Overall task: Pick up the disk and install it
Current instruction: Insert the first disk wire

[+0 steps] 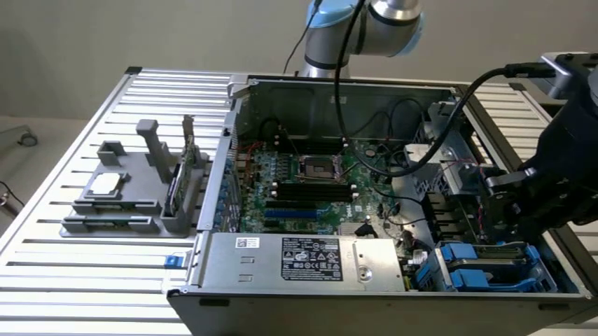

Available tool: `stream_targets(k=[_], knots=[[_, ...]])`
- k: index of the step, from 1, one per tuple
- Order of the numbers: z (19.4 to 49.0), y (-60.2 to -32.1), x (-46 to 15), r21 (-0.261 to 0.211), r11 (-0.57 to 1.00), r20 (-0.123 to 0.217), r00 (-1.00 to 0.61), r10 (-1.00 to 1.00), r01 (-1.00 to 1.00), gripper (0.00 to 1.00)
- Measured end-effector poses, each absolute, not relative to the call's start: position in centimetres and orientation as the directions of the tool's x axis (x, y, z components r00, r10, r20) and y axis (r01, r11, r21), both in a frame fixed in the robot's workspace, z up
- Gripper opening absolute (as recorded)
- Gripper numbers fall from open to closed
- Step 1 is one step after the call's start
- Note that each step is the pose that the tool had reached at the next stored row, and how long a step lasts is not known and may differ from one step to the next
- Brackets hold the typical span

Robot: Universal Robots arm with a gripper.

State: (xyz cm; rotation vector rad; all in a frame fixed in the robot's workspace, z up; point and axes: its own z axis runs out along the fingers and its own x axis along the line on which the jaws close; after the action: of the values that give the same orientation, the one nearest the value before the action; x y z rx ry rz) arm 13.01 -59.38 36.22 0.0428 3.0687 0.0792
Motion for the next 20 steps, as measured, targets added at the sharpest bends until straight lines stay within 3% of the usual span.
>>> stream_targets(k=[8,20], knots=[[36.17,-58.94,12.48,0.057,0.997,-0.092,-0.994,0.059,0.054,0.39],[36.07,-58.89,12.46,0.051,0.985,-0.094,-0.981,0.172,0.168,0.39]])
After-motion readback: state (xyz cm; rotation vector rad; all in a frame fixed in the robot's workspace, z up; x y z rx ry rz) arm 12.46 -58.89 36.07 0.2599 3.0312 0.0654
